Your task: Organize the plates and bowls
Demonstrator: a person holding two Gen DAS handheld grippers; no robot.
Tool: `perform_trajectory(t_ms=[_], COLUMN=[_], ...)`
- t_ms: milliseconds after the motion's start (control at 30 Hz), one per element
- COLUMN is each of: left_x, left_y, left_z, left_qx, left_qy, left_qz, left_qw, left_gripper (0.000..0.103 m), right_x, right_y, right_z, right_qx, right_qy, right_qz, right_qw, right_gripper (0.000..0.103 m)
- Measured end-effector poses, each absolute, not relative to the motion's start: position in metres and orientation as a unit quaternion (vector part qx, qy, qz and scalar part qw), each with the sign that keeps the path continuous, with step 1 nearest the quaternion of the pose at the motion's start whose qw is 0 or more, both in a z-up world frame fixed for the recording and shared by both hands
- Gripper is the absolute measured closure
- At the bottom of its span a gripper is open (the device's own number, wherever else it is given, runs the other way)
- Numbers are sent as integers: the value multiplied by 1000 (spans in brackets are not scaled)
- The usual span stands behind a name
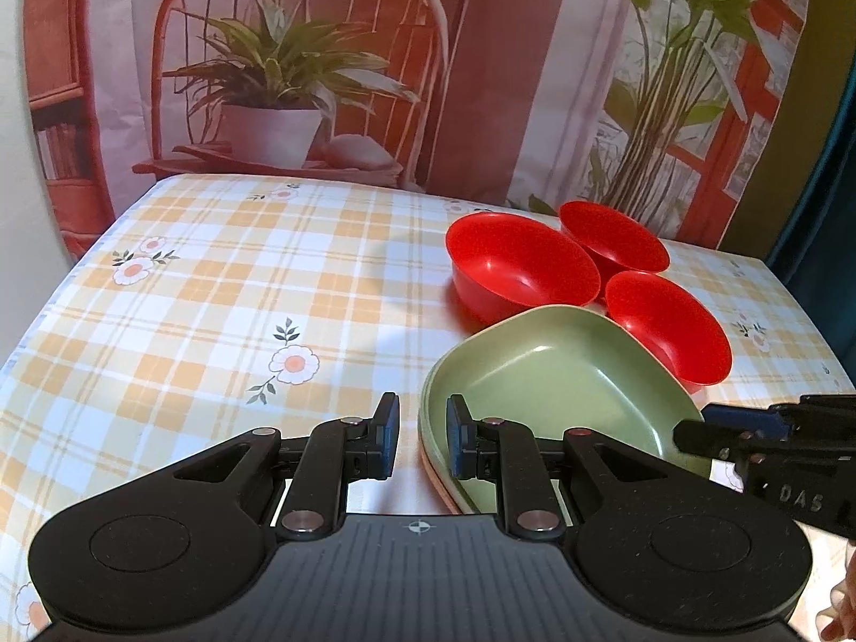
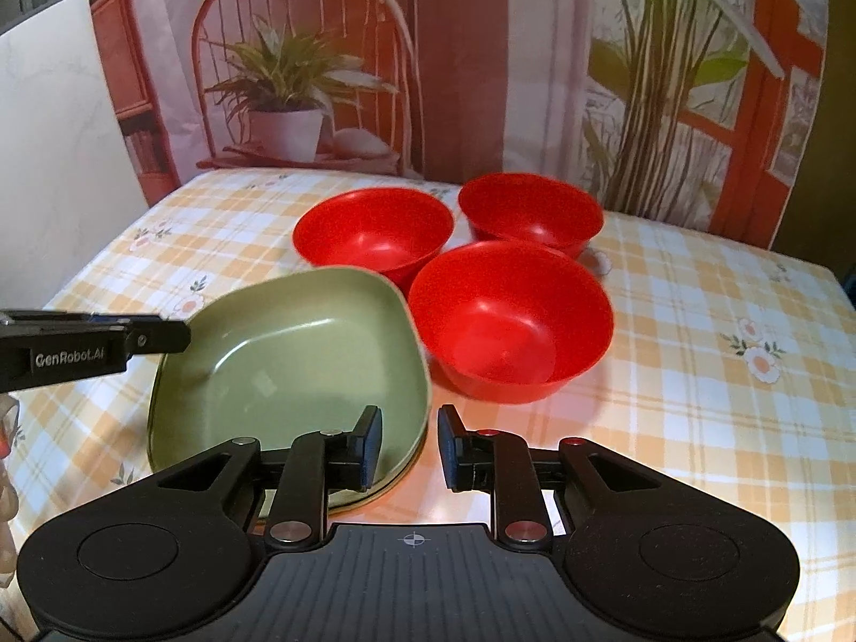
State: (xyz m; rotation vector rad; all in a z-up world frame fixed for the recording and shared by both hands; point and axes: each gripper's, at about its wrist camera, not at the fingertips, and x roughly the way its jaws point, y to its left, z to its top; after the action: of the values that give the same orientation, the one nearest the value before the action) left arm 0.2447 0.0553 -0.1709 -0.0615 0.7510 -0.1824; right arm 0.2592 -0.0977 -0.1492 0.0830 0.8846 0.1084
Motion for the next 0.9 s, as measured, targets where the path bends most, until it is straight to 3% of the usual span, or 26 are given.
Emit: perform_trajectory(t_ms=[67,133,200,567,900], left_x=[245,245,245,248,240], left_y=[56,56,56,56,52], left_z=[-171,-171,-171,-177,-146], left_qx=[-32,-34,-35,-36,-31], left_qy=[366,366,367,381,369], left_qz=[-89,-89,-91,-87,-90], left_qw=[926,926,925,920,925], left_gripper=[83,83,83,83,83], right_x=[260,261,261,261,256], right_y=[-99,-100,-99,-98,-109], right_z=[-149,-151,-154,-157,-137], right_qx=[38,35,36,42,64], right_qy=[426,429,432,435,413], right_qz=[50,52,56,58,56], right_qw=[903,901,899,898,907], right_gripper=[85,94,95,95,88])
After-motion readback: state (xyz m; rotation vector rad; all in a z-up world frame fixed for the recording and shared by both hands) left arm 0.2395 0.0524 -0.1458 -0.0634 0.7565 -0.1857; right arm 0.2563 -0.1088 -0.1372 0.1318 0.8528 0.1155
